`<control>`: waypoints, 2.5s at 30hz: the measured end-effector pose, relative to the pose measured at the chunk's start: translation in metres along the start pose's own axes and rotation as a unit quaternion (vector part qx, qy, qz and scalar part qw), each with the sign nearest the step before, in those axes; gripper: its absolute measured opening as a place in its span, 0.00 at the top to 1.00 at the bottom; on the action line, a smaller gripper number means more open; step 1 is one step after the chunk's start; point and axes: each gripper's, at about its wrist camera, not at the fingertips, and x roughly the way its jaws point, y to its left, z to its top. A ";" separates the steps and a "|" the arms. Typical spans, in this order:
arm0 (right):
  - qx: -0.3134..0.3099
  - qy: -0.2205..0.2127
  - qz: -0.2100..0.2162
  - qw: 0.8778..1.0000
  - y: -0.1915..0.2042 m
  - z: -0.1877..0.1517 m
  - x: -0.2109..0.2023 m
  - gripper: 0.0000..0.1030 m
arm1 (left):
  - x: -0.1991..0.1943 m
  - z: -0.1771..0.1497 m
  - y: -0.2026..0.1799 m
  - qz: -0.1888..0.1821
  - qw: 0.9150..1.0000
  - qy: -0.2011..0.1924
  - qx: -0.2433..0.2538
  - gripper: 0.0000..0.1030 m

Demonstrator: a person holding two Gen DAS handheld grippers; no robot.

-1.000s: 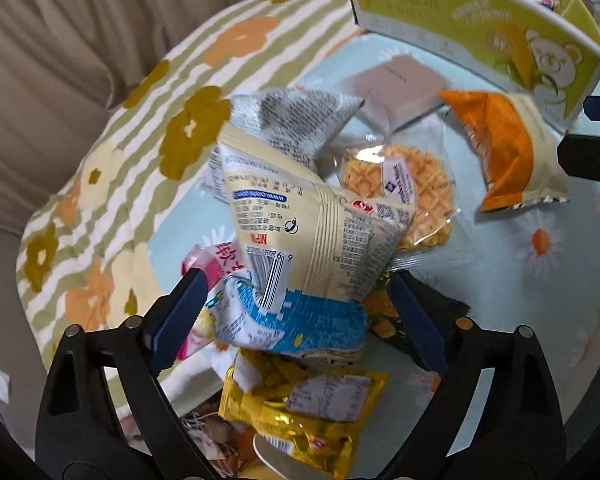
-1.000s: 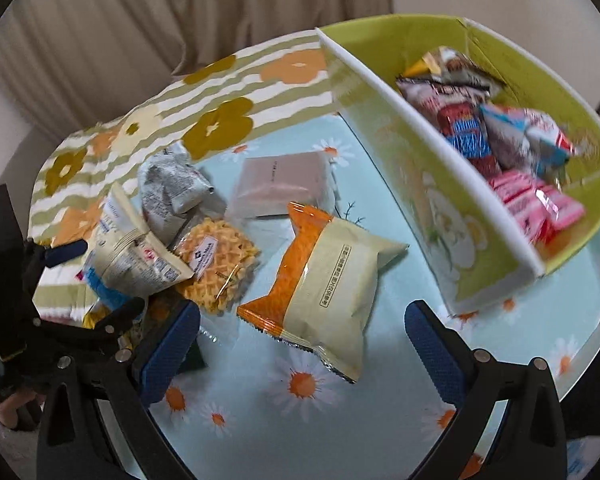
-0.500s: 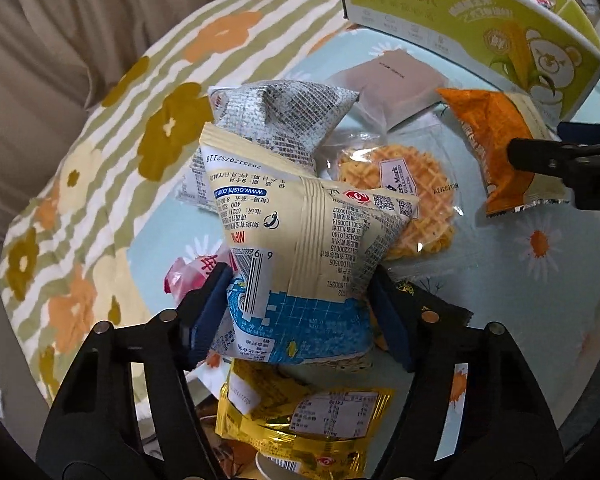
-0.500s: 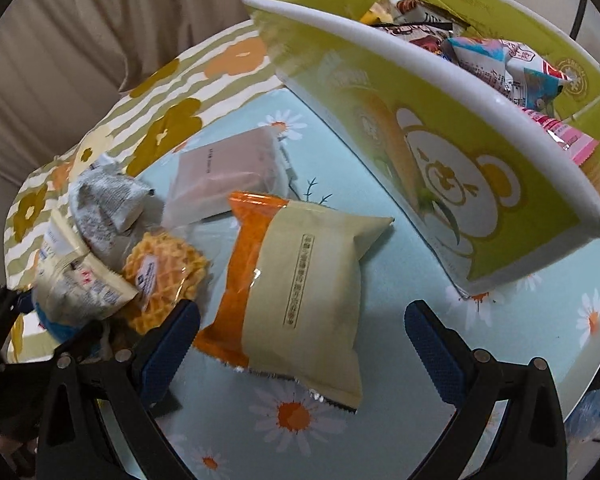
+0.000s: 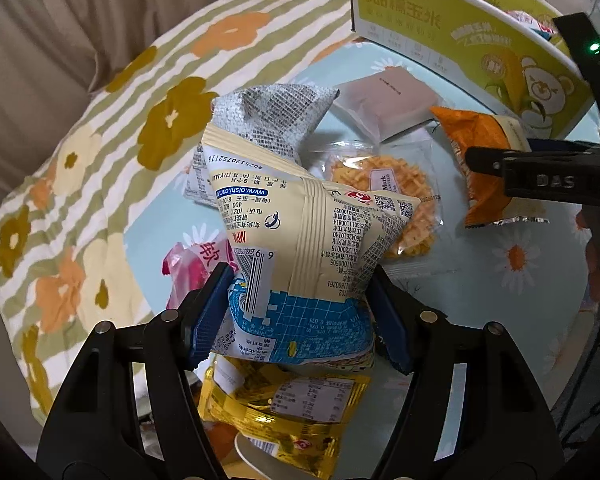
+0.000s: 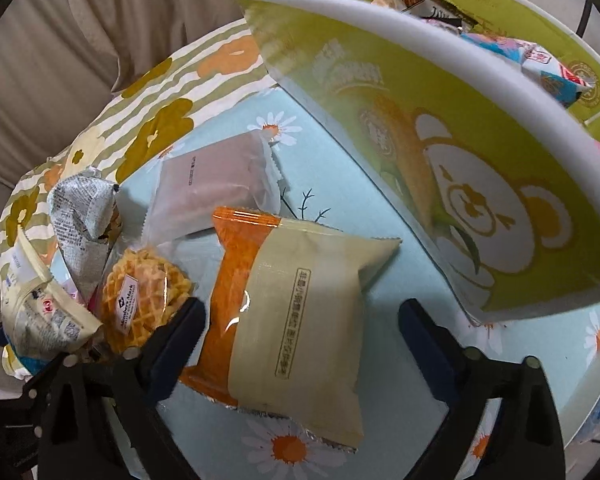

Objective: Organize snacks
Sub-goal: 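Grasp the cream-blue wafer packet with the left tool while the right tool grasps the orange-cream bag, then lower both packets into the yellow box and open both tools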

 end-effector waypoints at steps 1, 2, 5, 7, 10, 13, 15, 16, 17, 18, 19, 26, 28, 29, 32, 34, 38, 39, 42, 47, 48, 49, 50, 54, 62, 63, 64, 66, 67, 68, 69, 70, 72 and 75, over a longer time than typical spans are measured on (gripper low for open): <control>-0.001 0.006 0.008 1.000 0.000 0.000 0.002 0.22 | -0.001 0.000 -0.001 0.001 1.000 -0.001 -0.002 0.37; -0.004 0.008 0.014 1.000 0.002 0.000 0.004 0.28 | -0.002 0.000 -0.001 0.001 1.000 -0.002 -0.003 0.37; -0.029 0.006 0.014 0.999 0.007 -0.002 0.000 0.32 | -0.007 0.000 -0.001 0.004 1.000 -0.006 -0.008 0.37; -0.036 0.005 0.023 0.999 0.008 -0.005 -0.004 0.33 | -0.012 0.000 -0.001 0.005 1.000 -0.010 -0.015 0.37; -0.042 0.001 0.034 0.999 0.009 -0.008 -0.014 0.34 | -0.020 0.000 0.000 0.007 0.999 -0.016 -0.026 0.37; -0.053 -0.009 0.044 0.998 0.011 -0.008 -0.025 0.34 | -0.029 0.001 -0.001 0.008 0.999 -0.024 -0.039 0.37; -0.066 -0.020 0.055 0.996 0.014 -0.007 -0.038 0.34 | -0.037 0.002 -0.001 0.008 0.998 -0.031 -0.050 0.37; -0.073 -0.025 0.061 0.995 0.016 -0.006 -0.043 0.34 | -0.040 0.002 -0.001 0.009 0.998 -0.035 -0.052 0.37; -0.081 -0.032 0.067 0.994 0.018 -0.006 -0.050 0.34 | -0.044 0.003 -0.002 0.011 0.998 -0.039 -0.054 0.37; -0.088 -0.037 0.071 0.993 0.019 -0.005 -0.054 0.34 | -0.049 0.005 -0.002 0.013 0.997 -0.044 -0.057 0.37; -0.098 -0.044 0.077 0.991 0.021 -0.005 -0.061 0.34 | -0.052 0.006 -0.002 0.014 0.997 -0.047 -0.060 0.37; -0.162 -0.092 0.124 0.975 0.027 0.010 -0.113 0.34 | -0.094 0.025 -0.006 0.014 0.991 -0.089 -0.097 0.37; -0.173 -0.105 0.135 0.970 0.023 0.017 -0.127 0.34 | -0.107 0.034 -0.011 0.019 0.989 -0.101 -0.106 0.37; -0.182 -0.113 0.145 0.966 0.018 0.024 -0.138 0.34 | -0.111 0.039 -0.014 0.021 0.988 -0.106 -0.111 0.37; -0.196 -0.124 0.162 0.959 0.005 0.043 -0.156 0.34 | -0.127 0.058 -0.026 0.025 0.984 -0.124 -0.124 0.37; -0.199 -0.127 0.175 0.956 -0.013 0.060 -0.169 0.34 | -0.136 0.073 -0.036 0.023 0.982 -0.135 -0.134 0.37; -0.209 -0.124 0.189 0.951 -0.051 0.090 -0.184 0.34 | -0.149 0.109 -0.068 0.022 0.976 -0.159 -0.146 0.37; -0.209 -0.124 0.193 0.951 -0.060 0.097 -0.187 0.34 | -0.150 0.118 -0.078 0.023 0.975 -0.164 -0.147 0.37; -0.210 -0.125 0.193 0.950 -0.091 0.118 -0.191 0.34 | -0.146 0.149 -0.105 0.007 0.972 -0.170 -0.159 0.37; -0.223 -0.119 0.173 0.952 -0.140 0.146 -0.186 0.34 | -0.128 0.192 -0.146 -0.011 0.969 -0.165 -0.185 0.37; -0.227 -0.115 0.170 0.952 -0.147 0.151 -0.183 0.34 | -0.124 0.198 -0.152 -0.014 0.967 -0.163 -0.193 0.37; -0.231 -0.110 0.168 0.952 -0.156 0.156 -0.179 0.34 | -0.117 0.206 -0.161 -0.019 0.965 -0.159 -0.206 0.37; -0.234 -0.103 0.165 0.953 -0.165 0.161 -0.174 0.34 | -0.111 0.211 -0.166 -0.022 0.964 -0.154 -0.216 0.37; -0.232 -0.084 0.169 0.954 -0.187 0.172 -0.162 0.34 | -0.084 0.225 -0.183 -0.042 0.958 -0.129 -0.252 0.37; -0.218 -0.067 0.180 0.957 -0.210 0.174 -0.151 0.34 | -0.051 0.236 -0.196 -0.057 0.956 -0.091 -0.272 0.33; -0.216 -0.066 0.180 0.957 -0.212 0.174 -0.151 0.34 | -0.049 0.236 -0.197 -0.058 0.957 -0.087 -0.271 0.22; -0.215 -0.065 0.180 0.958 -0.213 0.174 -0.151 0.34 | -0.048 0.236 -0.197 -0.057 0.958 -0.084 -0.270 0.16; -0.215 -0.063 0.177 0.958 -0.217 0.174 -0.150 0.34 | -0.052 0.231 -0.198 -0.040 0.956 -0.092 -0.276 0.07; -0.215 -0.063 0.175 0.959 -0.218 0.174 -0.150 0.34 | -0.054 0.228 -0.196 -0.035 0.955 -0.094 -0.279 0.07; -0.218 -0.064 0.173 0.958 -0.219 0.173 -0.150 0.34 | -0.057 0.225 -0.196 -0.029 0.954 -0.094 -0.283 0.07; -0.220 -0.065 0.169 0.958 -0.219 0.172 -0.150 0.34 | -0.058 0.222 -0.195 -0.024 0.953 -0.094 -0.286 0.07; -0.224 -0.066 0.165 0.958 -0.219 0.170 -0.150 0.34 | -0.060 0.219 -0.195 -0.017 0.953 -0.092 -0.287 0.07; -0.230 -0.067 0.161 0.957 -0.218 0.168 -0.148 0.34 | -0.063 0.214 -0.194 -0.010 0.954 -0.091 -0.287 0.07; -0.239 -0.064 0.165 0.955 -0.215 0.167 -0.142 0.34 | -0.070 0.207 -0.194 -0.004 0.953 -0.094 -0.289 0.07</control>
